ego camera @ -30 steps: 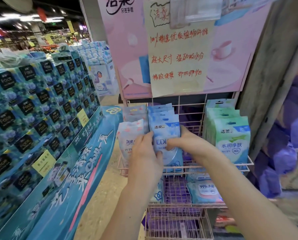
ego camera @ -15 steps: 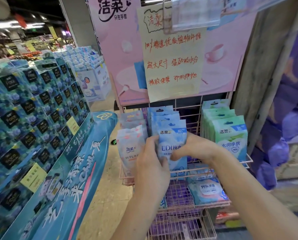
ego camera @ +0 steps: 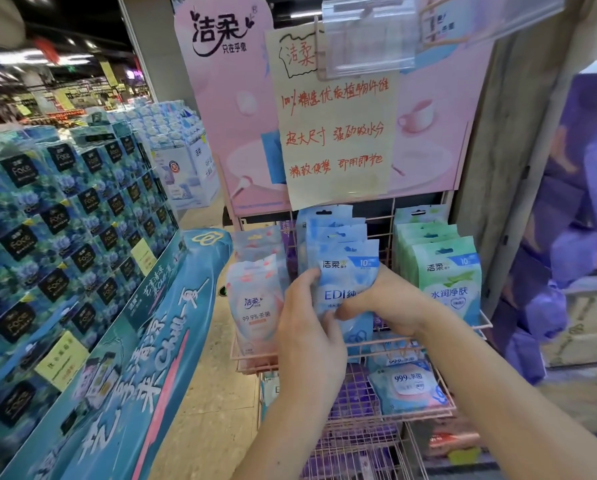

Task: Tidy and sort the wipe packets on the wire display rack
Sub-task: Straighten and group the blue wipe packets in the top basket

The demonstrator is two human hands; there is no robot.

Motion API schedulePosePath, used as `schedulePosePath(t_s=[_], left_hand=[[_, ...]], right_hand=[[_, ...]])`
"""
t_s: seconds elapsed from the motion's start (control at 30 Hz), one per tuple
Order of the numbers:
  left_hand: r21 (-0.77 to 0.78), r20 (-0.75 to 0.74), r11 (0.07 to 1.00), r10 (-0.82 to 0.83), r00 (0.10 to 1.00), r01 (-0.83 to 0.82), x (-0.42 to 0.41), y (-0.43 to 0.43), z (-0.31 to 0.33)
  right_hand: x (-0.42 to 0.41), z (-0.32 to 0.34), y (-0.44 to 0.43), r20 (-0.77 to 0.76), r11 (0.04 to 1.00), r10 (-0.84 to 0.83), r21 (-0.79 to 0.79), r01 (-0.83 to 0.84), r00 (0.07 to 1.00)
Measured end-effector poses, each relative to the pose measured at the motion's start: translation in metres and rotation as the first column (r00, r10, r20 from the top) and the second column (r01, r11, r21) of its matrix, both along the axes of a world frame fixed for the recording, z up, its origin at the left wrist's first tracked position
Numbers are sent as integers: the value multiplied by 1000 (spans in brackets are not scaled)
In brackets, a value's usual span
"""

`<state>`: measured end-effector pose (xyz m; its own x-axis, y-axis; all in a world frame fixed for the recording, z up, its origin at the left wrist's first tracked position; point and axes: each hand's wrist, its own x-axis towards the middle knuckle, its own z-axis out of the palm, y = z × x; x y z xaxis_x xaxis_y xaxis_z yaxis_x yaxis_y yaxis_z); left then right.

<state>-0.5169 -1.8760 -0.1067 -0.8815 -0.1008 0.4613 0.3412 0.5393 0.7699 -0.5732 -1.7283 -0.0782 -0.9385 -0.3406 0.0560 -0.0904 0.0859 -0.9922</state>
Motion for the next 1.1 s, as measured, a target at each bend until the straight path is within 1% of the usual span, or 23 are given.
schedulePosePath(t_s=[0.2, 0.27, 0.37, 0.4, 0.47, 0.5, 0.57, 0.63, 0.73, 0.8, 0.87, 0.93, 1.0, 1.1], left_hand=[[157, -115, 987, -23, 993, 41, -6, 5, -4], [173, -155, 983, -34, 987, 61, -9, 6, 1], [156, -219, 985, -38, 975, 73, -11, 7, 10], [162, -219, 984, -36, 975, 72, -12, 8, 12], [207, -162, 974, -59, 985, 92, -15, 9, 13], [204, -121, 974, -77, 990, 101, -18, 8, 11], [133, -36, 988, -78, 996, 83, -27, 8, 0], [57, 61, 996, -79, 995, 75, -33, 9, -6], [78, 211, 983, -180, 961, 167, -33, 8, 1], [107, 279, 963, -266, 923, 246, -36, 9, 6], [145, 278, 947, -317, 907, 287, -41, 9, 8], [151, 271, 953, -295, 916, 262, -46, 9, 6], [170, 296, 955, -286, 911, 245, -49, 5, 2], [165, 334, 939, -342, 878, 303, -48, 1, 4]], right_hand=[[1, -6, 6, -101, 987, -144, -88, 136, 984], [3, -2, 8, -153, 980, -188, -91, 176, 970], [9, 9, 10, -250, 968, -250, -87, 236, 935], [10, 13, 12, -280, 966, -258, -82, 245, 924], [12, 15, 15, -321, 966, -258, -63, 251, 911], [12, 14, 14, -334, 966, -254, -38, 256, 908], [13, 8, 10, -342, 968, -224, 31, 250, 913], [12, -4, 7, -304, 972, -203, 49, 228, 931], [7, -14, 11, -222, 971, -233, 2, 239, 947], [4, -16, 15, -152, 977, -215, -40, 211, 965], [3, -17, 16, -114, 977, -210, -69, 203, 971], [4, -18, 17, -95, 975, -215, -78, 208, 972], [4, -20, 18, -72, 977, -199, -89, 193, 977], [4, -21, 18, -48, 981, -165, -109, 159, 985]])
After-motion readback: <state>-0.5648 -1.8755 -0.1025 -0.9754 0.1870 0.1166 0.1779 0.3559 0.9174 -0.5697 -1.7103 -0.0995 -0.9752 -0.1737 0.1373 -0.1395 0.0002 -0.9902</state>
